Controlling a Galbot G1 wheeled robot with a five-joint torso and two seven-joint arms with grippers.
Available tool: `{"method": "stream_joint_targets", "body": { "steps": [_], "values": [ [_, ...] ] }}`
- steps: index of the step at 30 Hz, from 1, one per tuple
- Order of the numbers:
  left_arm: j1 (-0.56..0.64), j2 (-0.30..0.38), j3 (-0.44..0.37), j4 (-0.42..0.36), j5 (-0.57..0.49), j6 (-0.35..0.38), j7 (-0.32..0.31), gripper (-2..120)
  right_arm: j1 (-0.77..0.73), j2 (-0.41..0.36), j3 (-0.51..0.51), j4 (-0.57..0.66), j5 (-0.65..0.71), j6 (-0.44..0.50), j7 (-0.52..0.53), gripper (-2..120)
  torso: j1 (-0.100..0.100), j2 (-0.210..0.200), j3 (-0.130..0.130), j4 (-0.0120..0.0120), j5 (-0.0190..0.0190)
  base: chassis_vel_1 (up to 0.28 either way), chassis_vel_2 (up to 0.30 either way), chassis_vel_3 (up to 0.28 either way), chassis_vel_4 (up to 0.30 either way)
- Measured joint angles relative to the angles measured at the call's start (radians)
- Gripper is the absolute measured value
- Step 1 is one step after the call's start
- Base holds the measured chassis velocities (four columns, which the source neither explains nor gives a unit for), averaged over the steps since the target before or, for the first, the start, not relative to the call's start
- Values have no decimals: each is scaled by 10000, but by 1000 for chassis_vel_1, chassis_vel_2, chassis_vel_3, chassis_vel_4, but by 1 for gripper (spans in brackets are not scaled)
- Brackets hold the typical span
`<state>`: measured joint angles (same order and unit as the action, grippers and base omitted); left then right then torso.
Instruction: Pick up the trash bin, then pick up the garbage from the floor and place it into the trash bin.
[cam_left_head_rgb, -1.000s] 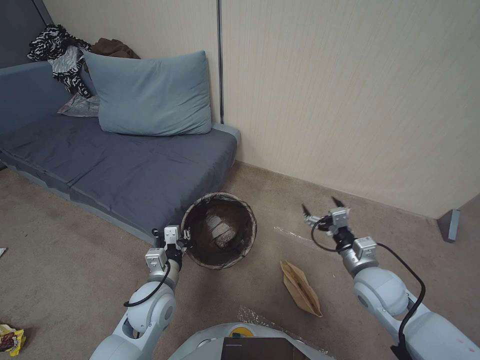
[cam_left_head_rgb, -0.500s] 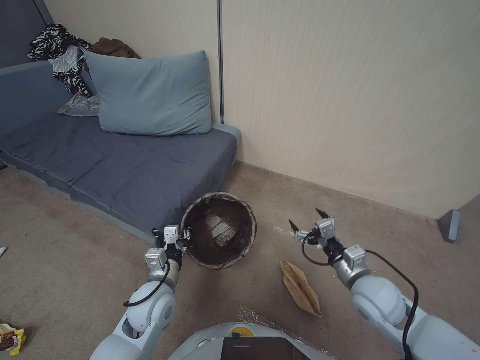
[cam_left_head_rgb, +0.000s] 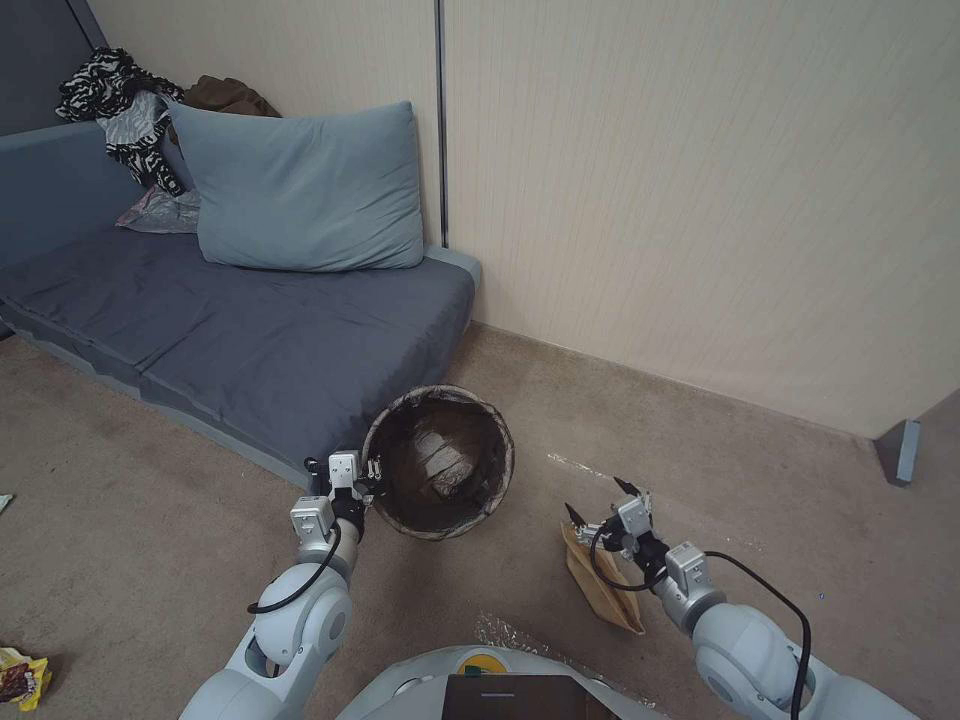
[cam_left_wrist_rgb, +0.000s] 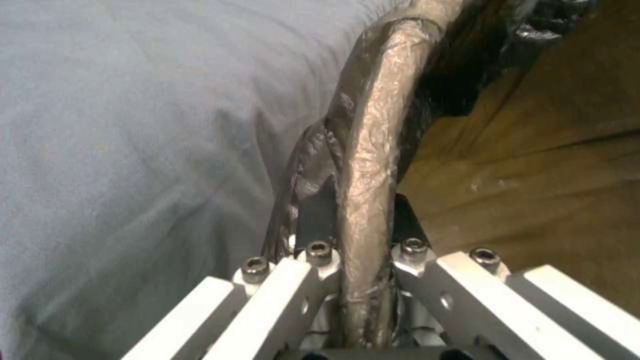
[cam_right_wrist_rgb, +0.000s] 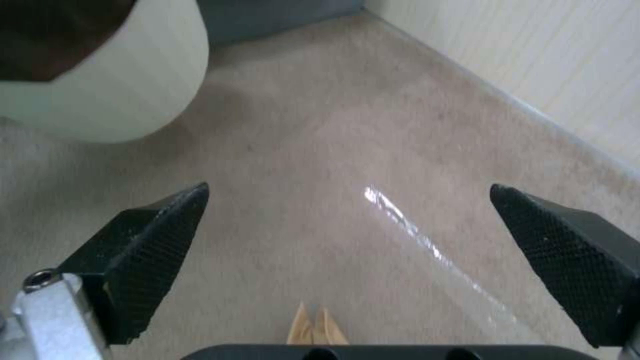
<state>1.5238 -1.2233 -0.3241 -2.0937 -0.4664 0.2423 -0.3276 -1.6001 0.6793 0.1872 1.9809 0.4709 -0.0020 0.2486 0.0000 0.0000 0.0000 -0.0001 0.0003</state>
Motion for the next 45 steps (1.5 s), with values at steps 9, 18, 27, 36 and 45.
{"method": "stream_joint_targets", "body": {
  "steps": [9, 18, 27, 36, 45],
  "values": [
    [0, 0, 2, 0, 0, 0, 1, 0, -16, 5, -108, -249, 44, -35, 104, 100, 0, 0, 0, 2, -2, 0, 0, 0, 0],
    [0, 0, 2, 0, 0, 0, 2, 0, 42, 8, -192, -471, 58, -44, 118, 100, 0, 0, 0, 1, -2, 0, 0, 0, 0],
    [0, 0, 2, 0, -1, 0, 2, 0, 195, 20, -581, -725, 61, -41, 103, 100, 0, 0, 0, 1, -3, 0, 0, 0, 0],
    [0, 0, 3, 0, -1, 0, 2, 0, 480, 61, -1100, -1172, 64, -41, 89, 100, 0, 0, 0, 2, -3, 0, 0, 0, 0],
    [0, 0, 3, 0, -1, 0, 2, 0, 543, 236, -1337, -1603, 1, -9, 71, 100, 0, 0, 0, 1, -3, 0, 0, 0, 0]
  ]
}}
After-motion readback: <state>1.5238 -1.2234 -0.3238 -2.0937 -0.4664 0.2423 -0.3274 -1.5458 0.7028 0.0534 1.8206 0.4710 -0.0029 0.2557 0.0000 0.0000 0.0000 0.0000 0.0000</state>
